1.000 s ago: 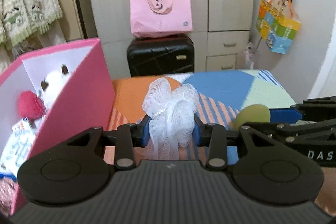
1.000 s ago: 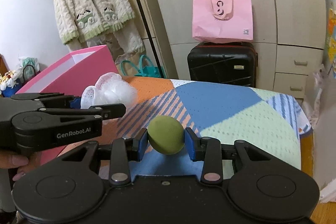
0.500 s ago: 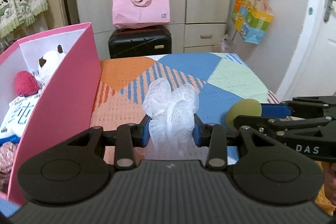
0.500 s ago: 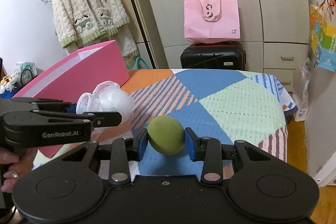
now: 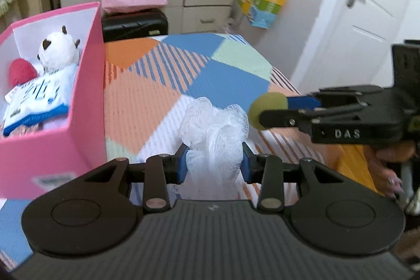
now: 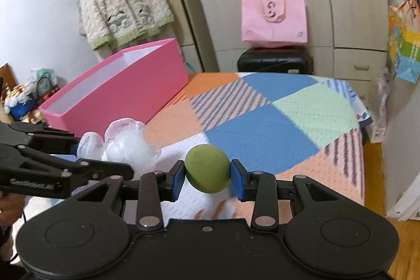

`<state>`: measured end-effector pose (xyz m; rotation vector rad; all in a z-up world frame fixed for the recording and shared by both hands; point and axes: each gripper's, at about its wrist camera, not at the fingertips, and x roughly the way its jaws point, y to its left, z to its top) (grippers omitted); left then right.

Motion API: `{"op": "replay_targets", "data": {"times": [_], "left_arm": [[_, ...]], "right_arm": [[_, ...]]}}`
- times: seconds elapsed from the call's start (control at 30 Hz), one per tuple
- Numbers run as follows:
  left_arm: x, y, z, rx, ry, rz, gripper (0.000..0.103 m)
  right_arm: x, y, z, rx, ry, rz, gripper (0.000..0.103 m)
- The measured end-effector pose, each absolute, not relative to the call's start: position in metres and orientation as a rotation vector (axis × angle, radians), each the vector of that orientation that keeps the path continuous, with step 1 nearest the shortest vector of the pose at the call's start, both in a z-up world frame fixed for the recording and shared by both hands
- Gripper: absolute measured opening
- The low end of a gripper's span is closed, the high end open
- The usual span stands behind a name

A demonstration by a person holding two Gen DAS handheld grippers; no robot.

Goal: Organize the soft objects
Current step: 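Carry the mesh puff and green sponge over the pink box with both grippers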

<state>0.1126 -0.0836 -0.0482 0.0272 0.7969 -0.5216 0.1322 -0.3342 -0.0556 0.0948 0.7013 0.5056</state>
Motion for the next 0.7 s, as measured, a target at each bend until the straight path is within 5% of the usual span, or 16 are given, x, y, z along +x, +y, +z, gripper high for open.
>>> {"op": "replay_targets", "data": {"times": [0.7], "left_arm": [[0.056, 0.016, 0.013, 0.035, 0.691, -0.511, 0.038]], "right_arm": [[0.095, -0.254, 0.014, 0.0, 0.656, 0.761, 0.044]]}}
